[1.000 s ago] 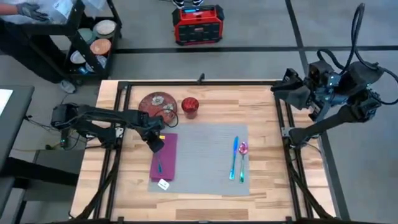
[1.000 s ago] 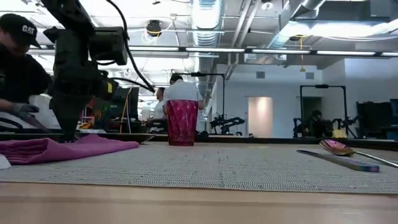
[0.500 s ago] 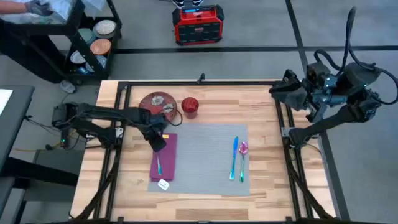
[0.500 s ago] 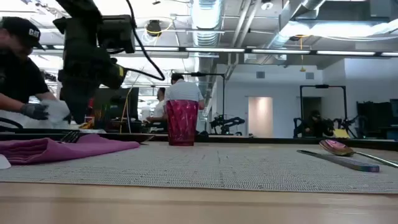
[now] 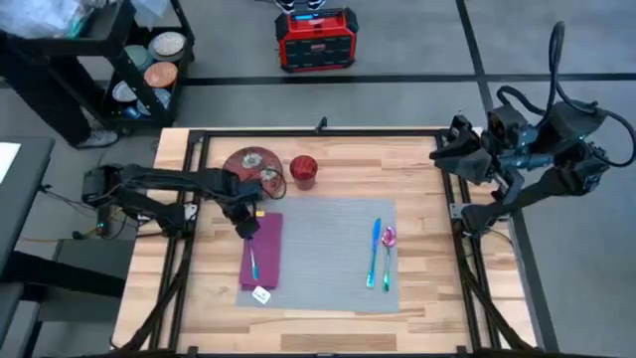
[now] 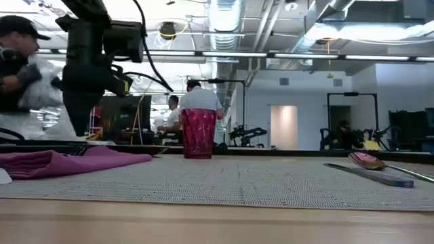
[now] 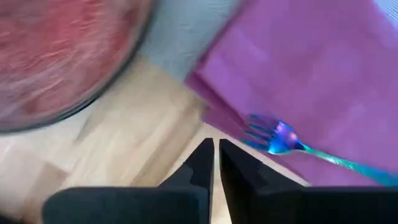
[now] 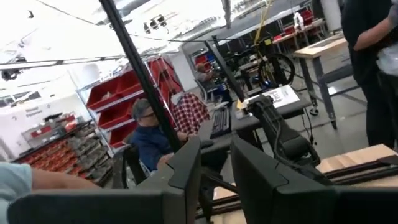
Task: Set table place
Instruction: Put the blue fork on top of the purple napkin
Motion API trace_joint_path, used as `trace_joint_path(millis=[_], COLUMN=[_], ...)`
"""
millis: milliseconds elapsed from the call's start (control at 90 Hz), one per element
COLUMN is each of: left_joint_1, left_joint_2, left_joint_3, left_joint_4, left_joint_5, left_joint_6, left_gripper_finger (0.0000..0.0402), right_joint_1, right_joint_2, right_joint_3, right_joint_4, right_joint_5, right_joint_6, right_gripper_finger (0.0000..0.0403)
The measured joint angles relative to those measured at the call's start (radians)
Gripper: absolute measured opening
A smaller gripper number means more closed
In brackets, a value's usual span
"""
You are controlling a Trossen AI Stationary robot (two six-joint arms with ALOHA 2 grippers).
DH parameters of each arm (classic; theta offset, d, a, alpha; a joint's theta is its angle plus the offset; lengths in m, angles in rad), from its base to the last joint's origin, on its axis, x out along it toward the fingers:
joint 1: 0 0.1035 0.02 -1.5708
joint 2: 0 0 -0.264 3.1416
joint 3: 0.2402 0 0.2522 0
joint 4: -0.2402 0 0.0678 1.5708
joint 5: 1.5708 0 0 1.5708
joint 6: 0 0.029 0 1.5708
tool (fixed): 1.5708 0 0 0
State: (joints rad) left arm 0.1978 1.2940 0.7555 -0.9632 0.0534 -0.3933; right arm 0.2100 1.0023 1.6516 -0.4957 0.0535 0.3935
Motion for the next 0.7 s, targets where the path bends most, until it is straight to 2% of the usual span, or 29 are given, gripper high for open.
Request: trace_joint_path(millis=[333, 700], left_joint_1=[0.0, 0.0], left_joint_2=[0.002, 0.002], left_joint_3=[0.0, -0.024], left_joint_4=[0.057, 0.069], left_joint_5=[0.073, 0.055], left_joint_6=[0.091, 0.178], left_gripper_finger=[0.0095, 0.0103], right_joint_1=[0.0, 0.0], right_joint_2=[0.0, 0.0], right_joint_3=[0.0, 0.0], right_joint_4=[-0.001, -0.001], right_joint_5=[-0.005, -0.032], right_joint_6=[-0.013, -0.01], right_gripper_finger=[0.0076, 0.0076])
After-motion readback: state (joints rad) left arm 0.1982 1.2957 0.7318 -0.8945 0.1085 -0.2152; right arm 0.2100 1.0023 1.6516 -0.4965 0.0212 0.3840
